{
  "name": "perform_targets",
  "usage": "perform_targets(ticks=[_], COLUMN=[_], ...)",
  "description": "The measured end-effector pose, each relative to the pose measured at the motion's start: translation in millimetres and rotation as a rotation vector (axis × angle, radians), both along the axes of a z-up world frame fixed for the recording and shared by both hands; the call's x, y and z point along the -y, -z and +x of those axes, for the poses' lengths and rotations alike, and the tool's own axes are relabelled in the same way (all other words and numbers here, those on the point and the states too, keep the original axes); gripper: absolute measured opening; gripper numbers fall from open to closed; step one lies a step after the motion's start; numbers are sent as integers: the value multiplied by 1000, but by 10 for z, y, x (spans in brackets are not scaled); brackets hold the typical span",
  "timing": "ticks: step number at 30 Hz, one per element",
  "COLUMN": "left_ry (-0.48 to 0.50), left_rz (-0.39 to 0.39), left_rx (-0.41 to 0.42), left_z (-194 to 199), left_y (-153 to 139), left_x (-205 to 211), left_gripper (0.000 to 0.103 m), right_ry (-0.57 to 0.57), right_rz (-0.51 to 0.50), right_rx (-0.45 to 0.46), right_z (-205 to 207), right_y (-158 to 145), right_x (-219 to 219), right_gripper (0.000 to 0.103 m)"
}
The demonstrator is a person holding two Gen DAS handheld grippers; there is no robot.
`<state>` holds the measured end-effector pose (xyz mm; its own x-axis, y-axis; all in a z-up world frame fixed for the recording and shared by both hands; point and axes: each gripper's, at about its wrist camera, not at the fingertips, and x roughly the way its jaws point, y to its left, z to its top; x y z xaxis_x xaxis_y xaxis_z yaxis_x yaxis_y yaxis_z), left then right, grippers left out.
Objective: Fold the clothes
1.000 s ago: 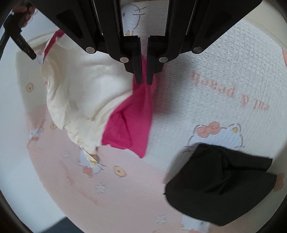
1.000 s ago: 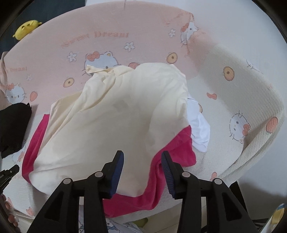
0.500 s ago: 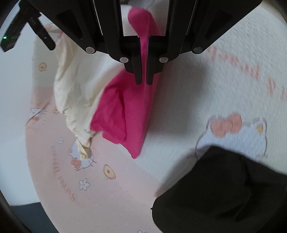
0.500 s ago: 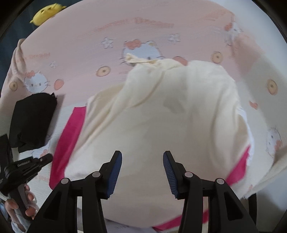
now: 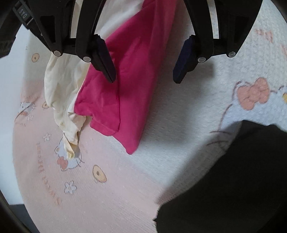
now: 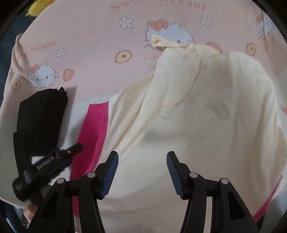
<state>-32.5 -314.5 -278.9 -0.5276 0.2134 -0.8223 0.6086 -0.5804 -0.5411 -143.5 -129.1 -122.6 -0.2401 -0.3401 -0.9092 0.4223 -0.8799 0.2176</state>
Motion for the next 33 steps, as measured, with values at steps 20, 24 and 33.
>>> perform_targets(ticks=[20,24,33], left_ry=[144,202,259], left_rz=[-192,-296,-447], left_rx=[88,112,93], left_z=[-403,-446,-334], left_y=[98,120,26], left_x=[-64,-241,-581], left_gripper=[62,59,9], right_ry=[66,104,146], right_rz=[-206,-206,-221], right_rx=[164,167,209], right_z=[-389,-386,-415], right_y=[684,776,895], right_x=[509,432,158], right_gripper=[55,32,11])
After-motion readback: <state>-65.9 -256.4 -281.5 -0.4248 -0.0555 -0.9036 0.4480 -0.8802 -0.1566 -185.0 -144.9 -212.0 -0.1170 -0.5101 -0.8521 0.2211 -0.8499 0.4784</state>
